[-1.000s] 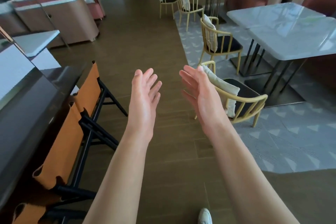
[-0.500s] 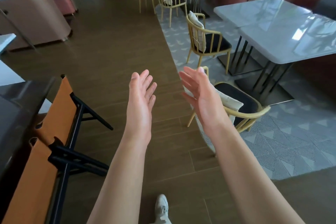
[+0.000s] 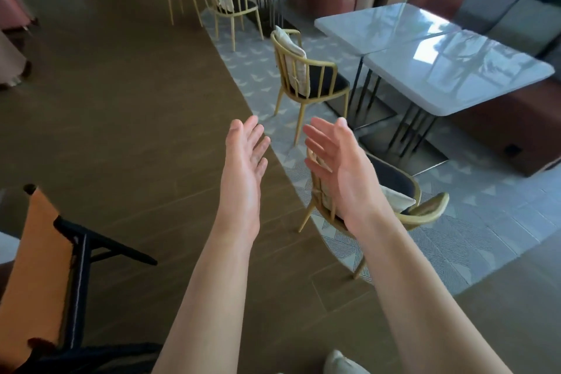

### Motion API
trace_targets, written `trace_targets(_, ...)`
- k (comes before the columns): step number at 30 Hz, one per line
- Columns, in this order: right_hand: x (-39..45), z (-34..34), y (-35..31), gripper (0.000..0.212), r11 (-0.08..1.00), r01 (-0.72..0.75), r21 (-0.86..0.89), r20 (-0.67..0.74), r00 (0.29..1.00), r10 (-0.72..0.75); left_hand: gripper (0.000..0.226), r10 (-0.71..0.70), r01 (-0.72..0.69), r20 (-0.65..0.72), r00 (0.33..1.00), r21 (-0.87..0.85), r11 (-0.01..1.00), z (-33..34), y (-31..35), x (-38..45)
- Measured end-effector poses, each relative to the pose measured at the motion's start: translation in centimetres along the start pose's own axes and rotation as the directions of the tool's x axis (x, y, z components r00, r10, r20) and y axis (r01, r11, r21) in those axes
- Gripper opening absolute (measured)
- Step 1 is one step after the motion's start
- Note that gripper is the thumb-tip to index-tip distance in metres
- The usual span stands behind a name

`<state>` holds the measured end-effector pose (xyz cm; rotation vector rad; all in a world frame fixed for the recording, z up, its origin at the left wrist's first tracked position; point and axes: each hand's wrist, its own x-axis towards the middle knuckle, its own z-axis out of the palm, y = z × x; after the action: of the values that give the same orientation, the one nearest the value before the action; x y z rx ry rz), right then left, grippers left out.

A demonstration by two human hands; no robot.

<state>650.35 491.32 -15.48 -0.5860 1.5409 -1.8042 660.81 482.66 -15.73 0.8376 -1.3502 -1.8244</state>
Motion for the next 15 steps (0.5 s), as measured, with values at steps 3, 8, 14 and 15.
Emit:
trace_targets(3, 2.9, -0.3, -0.1, 0.049, 1.0, -0.014, 0.017, -0.046, 0.999, 0.015, 0.058, -0.042, 0.042, 0.039, 0.998, 0.007, 0.999, 0.7, -0.7, 3.4)
trace_targets(8, 9.1, -0.5, 0.7, 0.048, 0.998, -0.047, 0.044, -0.084, 0.995, 0.051, 0.058, -0.085, 0.084, 0.053, 0.995, 0.035, 0.996, 2.0, -1.4, 9.5)
trace_targets(14, 19.3, 1.2, -1.4, 0.048, 0.996, -0.016, 0.086, -0.004, 1.0, 0.017, 0.058, -0.025, 0.026, -0.018, 1.0, 0.069, 0.997, 2.7, 1.5, 17.5)
trace_targets(15, 21.2, 1.6, -2.0, 0.048, 0.996, -0.005, 0.09, 0.022, 1.0, 0.004, 0.059, -0.007, 0.009, -0.032, 0.999, 0.073, 0.997, 2.9, 2.2, 19.0)
